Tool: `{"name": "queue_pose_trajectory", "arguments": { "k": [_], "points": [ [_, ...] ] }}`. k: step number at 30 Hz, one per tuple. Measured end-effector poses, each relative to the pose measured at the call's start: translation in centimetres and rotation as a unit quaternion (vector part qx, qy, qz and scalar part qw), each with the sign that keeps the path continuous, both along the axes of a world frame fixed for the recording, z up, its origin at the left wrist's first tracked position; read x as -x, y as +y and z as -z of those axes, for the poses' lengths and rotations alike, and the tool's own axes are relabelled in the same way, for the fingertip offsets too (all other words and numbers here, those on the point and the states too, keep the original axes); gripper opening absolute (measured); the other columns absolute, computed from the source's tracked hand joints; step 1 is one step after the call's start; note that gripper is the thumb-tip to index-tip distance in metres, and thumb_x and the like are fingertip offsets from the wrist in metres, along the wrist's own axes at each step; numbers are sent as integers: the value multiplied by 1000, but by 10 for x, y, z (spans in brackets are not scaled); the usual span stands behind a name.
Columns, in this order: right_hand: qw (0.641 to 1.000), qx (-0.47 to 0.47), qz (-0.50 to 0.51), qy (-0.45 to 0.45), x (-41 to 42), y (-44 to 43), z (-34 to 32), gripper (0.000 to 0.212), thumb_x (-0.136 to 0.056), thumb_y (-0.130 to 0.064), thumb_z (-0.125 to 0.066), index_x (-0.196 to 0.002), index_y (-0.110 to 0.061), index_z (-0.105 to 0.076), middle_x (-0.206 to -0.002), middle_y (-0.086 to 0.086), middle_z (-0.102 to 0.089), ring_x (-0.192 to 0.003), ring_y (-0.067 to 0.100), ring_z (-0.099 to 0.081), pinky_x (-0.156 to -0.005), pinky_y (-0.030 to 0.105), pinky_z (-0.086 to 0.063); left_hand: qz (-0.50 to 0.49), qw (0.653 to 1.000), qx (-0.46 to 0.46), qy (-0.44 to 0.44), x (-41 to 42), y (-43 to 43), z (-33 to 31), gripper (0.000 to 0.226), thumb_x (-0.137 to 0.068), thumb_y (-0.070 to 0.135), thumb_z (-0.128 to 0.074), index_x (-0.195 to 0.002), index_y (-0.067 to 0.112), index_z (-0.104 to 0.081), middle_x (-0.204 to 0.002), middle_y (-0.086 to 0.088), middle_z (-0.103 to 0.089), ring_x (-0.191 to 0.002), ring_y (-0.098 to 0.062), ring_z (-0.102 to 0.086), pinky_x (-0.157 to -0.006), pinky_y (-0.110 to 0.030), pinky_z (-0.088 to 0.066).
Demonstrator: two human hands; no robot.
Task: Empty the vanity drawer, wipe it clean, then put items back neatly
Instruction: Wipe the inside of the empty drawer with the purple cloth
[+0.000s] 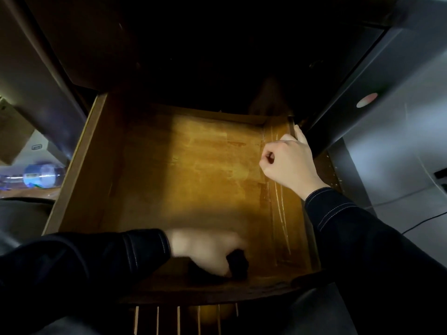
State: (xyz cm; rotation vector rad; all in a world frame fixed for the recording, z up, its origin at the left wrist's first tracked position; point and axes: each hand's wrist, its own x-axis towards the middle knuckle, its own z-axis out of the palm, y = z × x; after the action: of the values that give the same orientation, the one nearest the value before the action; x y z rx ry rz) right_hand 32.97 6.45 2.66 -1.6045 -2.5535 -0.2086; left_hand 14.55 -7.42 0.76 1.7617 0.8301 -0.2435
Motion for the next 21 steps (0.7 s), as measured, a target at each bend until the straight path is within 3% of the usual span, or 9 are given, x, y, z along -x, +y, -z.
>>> {"name": "queue_pose_trajectory", "arguments": {
  "k": [5, 10, 15, 17, 19, 21],
  "points": [
    [1000, -2, -1, -1, -1, 0, 0, 23, -90, -34, -57, -72, -27, -70, -66, -11, -63, -88, 15, -57, -126, 46, -8, 5, 994, 99, -45, 14, 17, -15, 37, -88, 11, -74, -120, 25, -62, -111, 10, -61, -105, -12, -60, -87, -29, -52],
    [1000, 2, -2, 0, 0, 0, 0, 23, -89, -34, -58, -71, -27, -70, -64, -12, -62, -87, 15, -57, -126, 48, -10, -31, 998, 52, 4, -10, 4, 2, 29, -88, 2, -63, -104, 25, -55, -100, -2, -61, -89, -20, -59, -63, -31, -46],
    [1000, 4, -1, -5, 0, 0, 0, 23, -90, -35, -58, -72, -27, -70, -66, -11, -63, -89, 16, -58, -126, 48, -11, -100, 979, 164, -68, -2, 20, -18, 29, -78, 6, -70, -92, 30, -66, -88, -1, -67, -71, -18, -62, -48, -21, -44],
    [1000, 4, 0, -3, 0, 0, -1, 22, -90, -35, -58, -72, -27, -70, -66, -11, -63, -89, 16, -57, -126, 48, -10, -96, 988, 114, -41, -8, 12, -12, 26, -82, 10, -70, -95, 32, -63, -90, 2, -64, -74, -15, -60, -50, -21, -44],
    [1000, 6, 2, 2, 0, -1, -1, 22, -89, -34, -58, -72, -27, -70, -66, -11, -62, -87, 15, -57, -126, 47, -9, -55, 998, 25, 11, -18, 1, -1, 29, -88, 14, -68, -113, 25, -61, -97, 5, -59, -85, -14, -57, -59, -22, -44],
    [1000, 7, 3, 6, 1, -2, -1, 22, -89, -33, -58, -72, -27, -69, -65, -12, -61, -86, 15, -56, -126, 47, -9, -41, 999, 21, 12, -19, 1, 0, 39, -88, 13, -68, -124, 21, -59, -99, 6, -57, -91, -15, -57, -63, -22, -45]
  ]
}}
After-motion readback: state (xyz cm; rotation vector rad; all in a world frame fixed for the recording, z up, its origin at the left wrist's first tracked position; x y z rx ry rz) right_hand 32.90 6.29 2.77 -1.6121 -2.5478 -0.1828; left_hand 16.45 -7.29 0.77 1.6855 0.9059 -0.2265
